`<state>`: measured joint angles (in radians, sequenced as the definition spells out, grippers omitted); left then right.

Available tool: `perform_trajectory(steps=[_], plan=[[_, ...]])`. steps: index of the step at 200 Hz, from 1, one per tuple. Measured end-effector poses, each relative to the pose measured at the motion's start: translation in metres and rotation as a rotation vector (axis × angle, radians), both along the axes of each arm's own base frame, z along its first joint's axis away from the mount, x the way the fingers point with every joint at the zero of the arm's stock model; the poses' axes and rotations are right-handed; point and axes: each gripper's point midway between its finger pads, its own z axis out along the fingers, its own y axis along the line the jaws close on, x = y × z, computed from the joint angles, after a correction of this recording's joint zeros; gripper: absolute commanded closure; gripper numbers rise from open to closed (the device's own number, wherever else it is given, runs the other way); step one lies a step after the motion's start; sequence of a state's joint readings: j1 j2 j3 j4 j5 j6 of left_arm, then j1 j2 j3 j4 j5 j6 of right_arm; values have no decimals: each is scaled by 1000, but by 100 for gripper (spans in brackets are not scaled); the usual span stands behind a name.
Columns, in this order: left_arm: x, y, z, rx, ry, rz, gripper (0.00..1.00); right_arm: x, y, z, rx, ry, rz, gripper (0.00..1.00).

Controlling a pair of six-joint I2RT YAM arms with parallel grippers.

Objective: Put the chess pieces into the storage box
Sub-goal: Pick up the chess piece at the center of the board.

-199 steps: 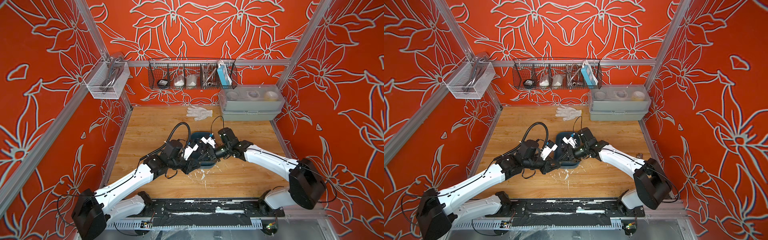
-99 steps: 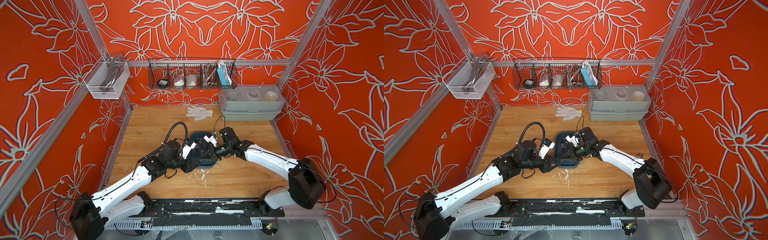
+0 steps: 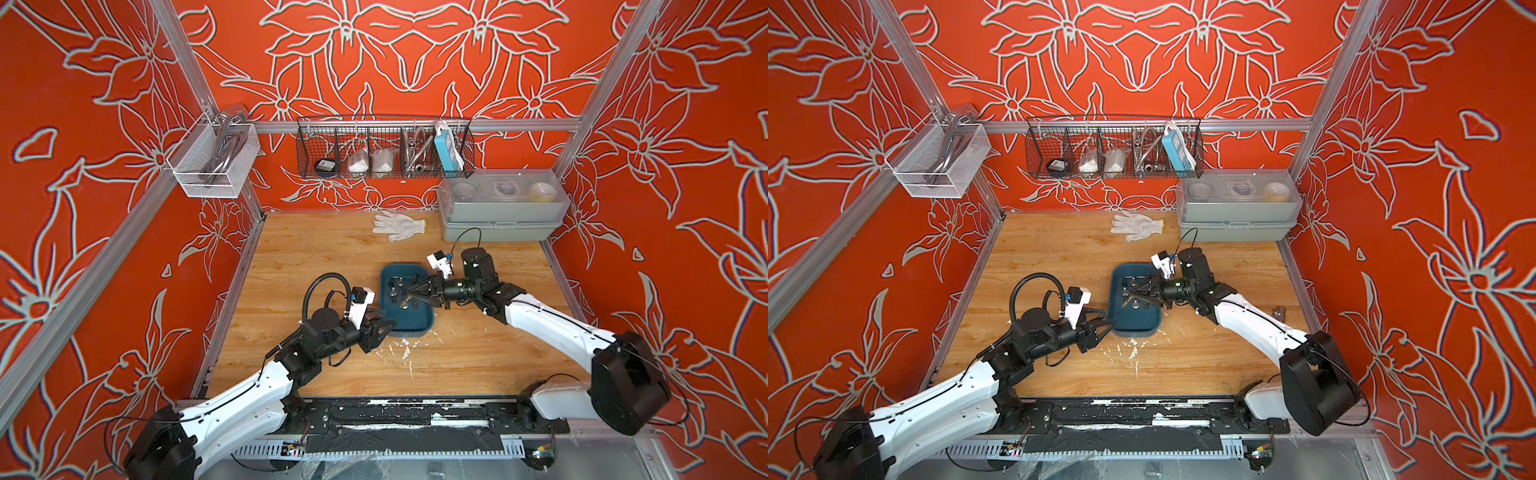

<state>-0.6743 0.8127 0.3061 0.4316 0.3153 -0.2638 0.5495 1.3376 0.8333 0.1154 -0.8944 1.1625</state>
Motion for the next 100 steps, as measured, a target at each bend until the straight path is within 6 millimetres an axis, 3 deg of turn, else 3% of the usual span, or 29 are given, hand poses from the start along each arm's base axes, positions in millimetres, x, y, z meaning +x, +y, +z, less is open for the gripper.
perform_trajectory(steps=[49, 100], plan=[[-1, 0, 42, -78, -189, -9, 53, 7, 3, 21, 75, 5, -36, 86], [0, -1, 48, -78, -236, -12, 54, 8, 6, 30, 114, 21, -41, 86]])
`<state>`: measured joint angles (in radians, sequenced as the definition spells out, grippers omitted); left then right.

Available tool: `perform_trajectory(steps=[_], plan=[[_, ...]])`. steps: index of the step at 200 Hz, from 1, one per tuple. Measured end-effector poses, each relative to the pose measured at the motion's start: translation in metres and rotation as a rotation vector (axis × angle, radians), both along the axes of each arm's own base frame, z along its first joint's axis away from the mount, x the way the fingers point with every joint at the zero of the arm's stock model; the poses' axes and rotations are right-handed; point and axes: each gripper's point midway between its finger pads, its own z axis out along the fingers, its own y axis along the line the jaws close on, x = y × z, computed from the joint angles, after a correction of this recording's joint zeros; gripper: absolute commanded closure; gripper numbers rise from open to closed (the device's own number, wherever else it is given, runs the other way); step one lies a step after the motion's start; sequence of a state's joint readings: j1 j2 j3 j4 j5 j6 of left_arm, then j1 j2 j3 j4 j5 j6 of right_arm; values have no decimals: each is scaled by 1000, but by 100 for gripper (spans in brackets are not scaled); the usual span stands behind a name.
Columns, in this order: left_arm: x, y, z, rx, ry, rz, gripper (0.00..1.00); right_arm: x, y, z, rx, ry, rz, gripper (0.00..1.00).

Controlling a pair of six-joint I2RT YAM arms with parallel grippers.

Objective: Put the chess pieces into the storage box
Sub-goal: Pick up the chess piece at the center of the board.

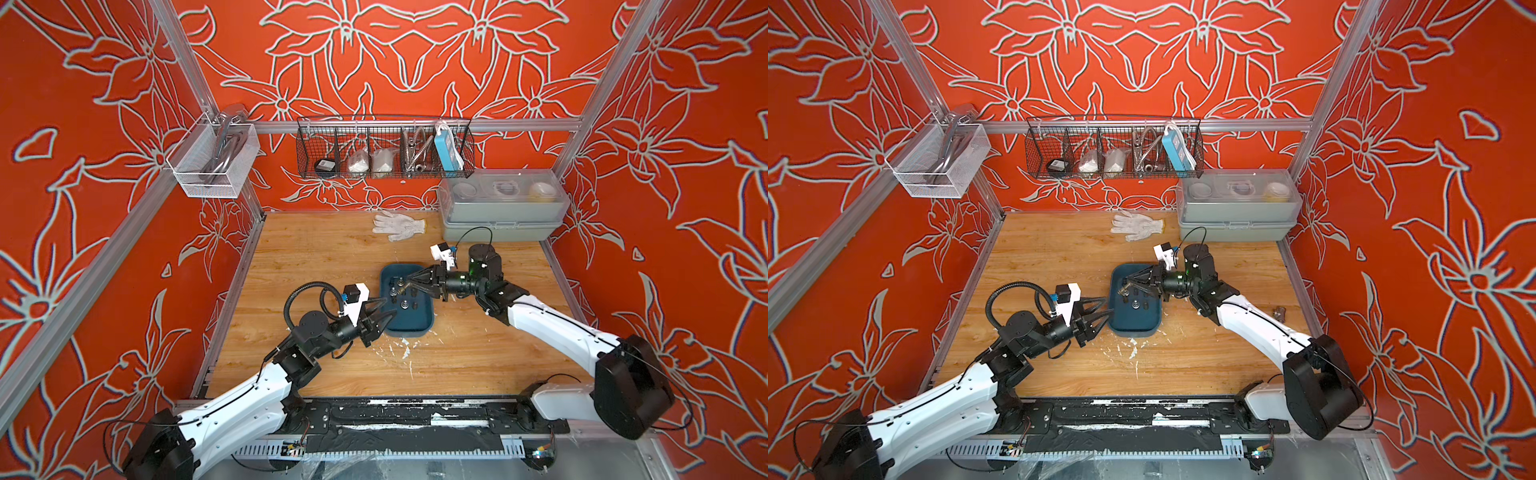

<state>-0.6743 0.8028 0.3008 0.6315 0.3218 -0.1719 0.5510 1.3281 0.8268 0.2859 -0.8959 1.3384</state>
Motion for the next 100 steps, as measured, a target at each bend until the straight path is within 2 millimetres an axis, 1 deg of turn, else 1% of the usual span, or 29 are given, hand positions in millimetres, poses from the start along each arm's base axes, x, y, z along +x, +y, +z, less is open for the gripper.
perform_trajectory(steps=[54, 78, 100], plan=[[4, -4, -7, 21, 8, -3, 55, -11, 7, 4, 9, 0, 30, 86], [5, -5, -3, 18, -3, -2, 56, -16, 10, 3, 4, 4, 47, 86], [7, -6, 1, 13, -12, 0, 60, -22, 15, 2, 3, 5, 64, 86]])
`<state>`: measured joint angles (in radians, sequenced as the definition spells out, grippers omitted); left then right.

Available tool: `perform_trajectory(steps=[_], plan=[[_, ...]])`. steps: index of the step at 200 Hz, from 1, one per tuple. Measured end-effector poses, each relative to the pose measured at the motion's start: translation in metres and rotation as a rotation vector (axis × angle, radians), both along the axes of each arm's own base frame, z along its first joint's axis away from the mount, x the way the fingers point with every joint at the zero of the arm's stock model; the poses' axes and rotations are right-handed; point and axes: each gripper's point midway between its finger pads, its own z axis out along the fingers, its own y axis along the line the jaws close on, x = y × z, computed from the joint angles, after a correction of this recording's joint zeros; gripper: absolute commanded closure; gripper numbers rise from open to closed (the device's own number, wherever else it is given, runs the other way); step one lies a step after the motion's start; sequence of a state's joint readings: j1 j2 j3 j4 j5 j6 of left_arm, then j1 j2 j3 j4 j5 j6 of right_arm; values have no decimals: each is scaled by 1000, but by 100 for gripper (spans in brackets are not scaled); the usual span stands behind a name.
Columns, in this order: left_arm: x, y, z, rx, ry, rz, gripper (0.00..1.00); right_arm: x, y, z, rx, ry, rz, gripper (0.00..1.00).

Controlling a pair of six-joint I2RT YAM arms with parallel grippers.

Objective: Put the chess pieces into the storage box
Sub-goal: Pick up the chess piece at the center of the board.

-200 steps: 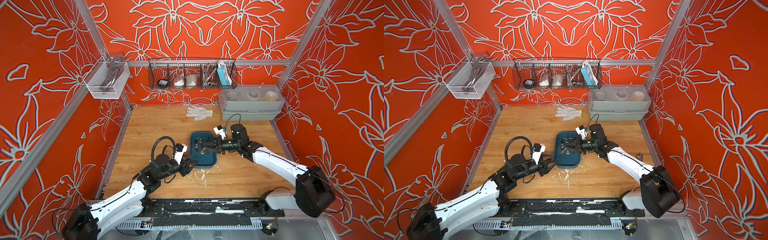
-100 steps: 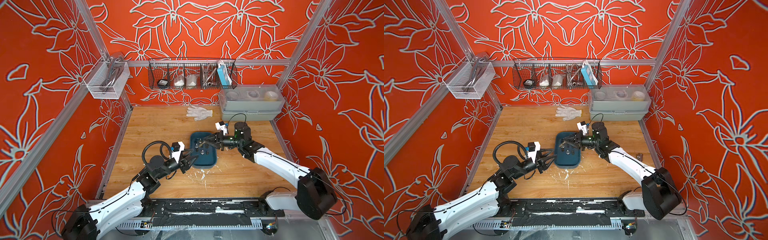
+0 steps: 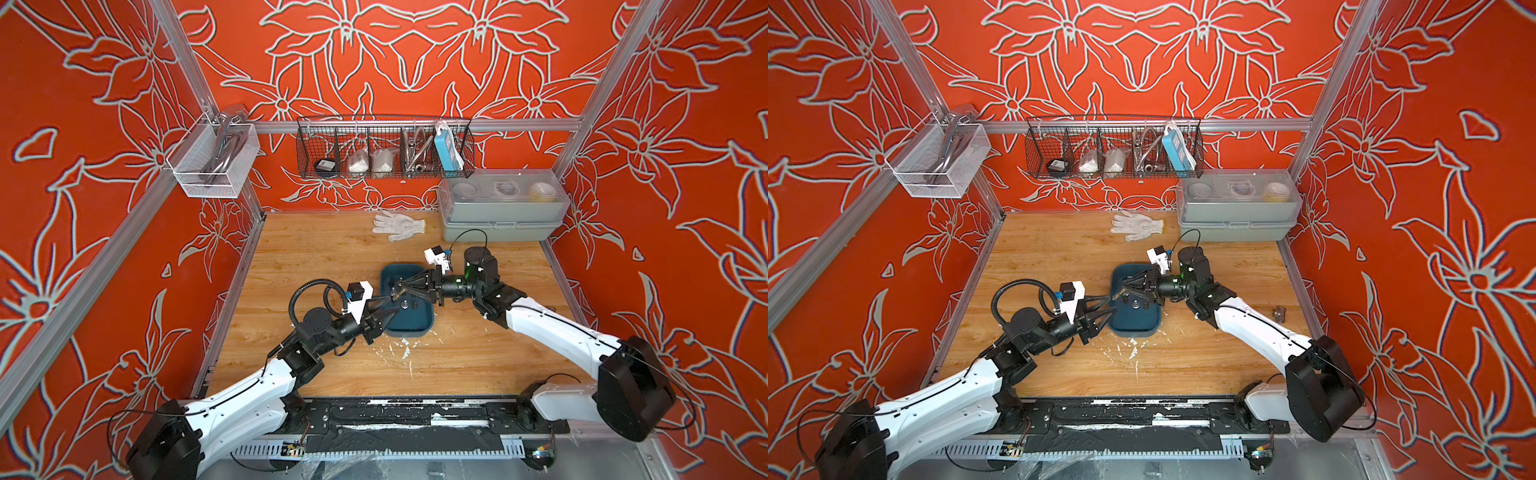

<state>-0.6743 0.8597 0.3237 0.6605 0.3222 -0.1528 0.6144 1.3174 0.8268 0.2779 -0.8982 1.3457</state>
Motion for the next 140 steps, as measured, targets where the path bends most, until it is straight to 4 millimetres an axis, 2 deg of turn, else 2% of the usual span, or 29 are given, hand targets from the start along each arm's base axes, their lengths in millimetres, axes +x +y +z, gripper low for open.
perform_trajectory(steps=[43, 70, 85, 103, 117, 140], plan=[[2, -1, 1, 4, -8, 4, 71, -8, 6, 0, 1, 0, 26, 86], [3, -2, -2, 12, -3, 5, 72, -8, 7, 1, 6, -2, 26, 86], [4, -1, -3, 14, -3, 8, 78, -7, 8, 1, 7, -1, 26, 86], [5, -1, -3, 18, -6, 15, 79, -7, 8, 0, 8, 2, 26, 86], [5, 0, -3, 19, -8, 18, 85, -7, 8, 0, 8, 3, 26, 86], [7, 1, -4, 21, -8, 27, 85, -6, 8, 0, 8, 1, 24, 86]])
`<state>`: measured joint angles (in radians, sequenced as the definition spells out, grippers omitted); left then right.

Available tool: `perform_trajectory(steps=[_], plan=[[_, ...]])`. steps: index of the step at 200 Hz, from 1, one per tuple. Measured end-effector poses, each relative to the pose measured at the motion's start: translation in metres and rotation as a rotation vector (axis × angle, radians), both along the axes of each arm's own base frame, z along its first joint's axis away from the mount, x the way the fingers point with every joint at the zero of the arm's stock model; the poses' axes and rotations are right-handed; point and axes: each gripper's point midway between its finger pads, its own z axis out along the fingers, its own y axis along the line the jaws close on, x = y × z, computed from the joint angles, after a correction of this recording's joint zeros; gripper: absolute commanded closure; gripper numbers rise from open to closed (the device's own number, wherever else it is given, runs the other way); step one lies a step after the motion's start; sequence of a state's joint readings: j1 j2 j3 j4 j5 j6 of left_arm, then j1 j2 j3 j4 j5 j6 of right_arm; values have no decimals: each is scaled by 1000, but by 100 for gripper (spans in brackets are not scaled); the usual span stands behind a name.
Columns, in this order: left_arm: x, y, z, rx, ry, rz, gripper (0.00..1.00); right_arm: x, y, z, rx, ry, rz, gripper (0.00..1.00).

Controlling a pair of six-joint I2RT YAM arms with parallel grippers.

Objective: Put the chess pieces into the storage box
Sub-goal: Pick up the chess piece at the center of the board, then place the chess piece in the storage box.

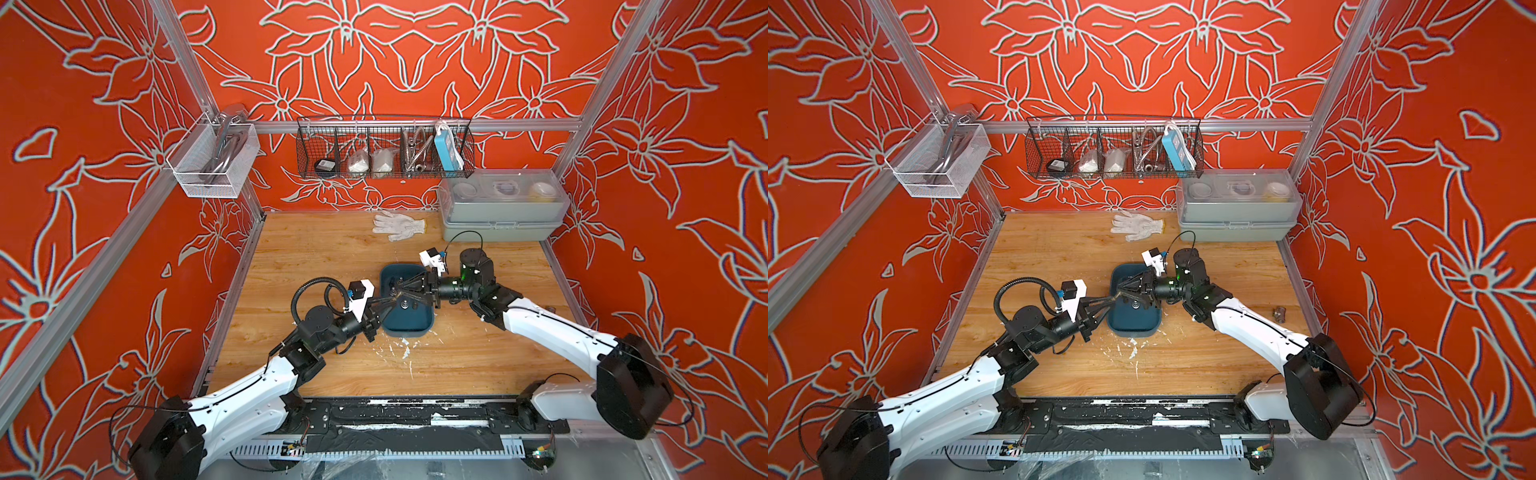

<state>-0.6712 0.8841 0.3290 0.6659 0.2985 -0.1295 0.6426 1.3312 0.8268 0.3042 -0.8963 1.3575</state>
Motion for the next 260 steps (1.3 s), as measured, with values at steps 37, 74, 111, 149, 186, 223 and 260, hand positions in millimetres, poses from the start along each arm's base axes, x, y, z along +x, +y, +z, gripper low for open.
perform_trajectory(steps=[37, 74, 111, 149, 186, 223, 260], plan=[[2, 1, -2, 3, 6, 11, 76, 1, 2, -2, -1, 0, 0, 86], [4, 1, -2, 3, 8, 18, 84, -1, 5, -5, -6, 6, 9, 86], [8, 2, -4, 4, 19, 37, 93, 1, 5, -5, -6, 1, -2, 86], [9, 2, -3, 4, 21, 38, 98, 1, 5, -5, -1, -6, -5, 76], [9, 0, 2, 8, 52, 30, 100, 2, 4, -8, -18, -19, -8, 50], [10, 4, 19, 45, 148, 56, 100, 5, -12, -18, -139, -100, -68, 41], [12, 14, 45, 95, 295, 117, 100, 27, -79, -20, -360, -260, -285, 38]])
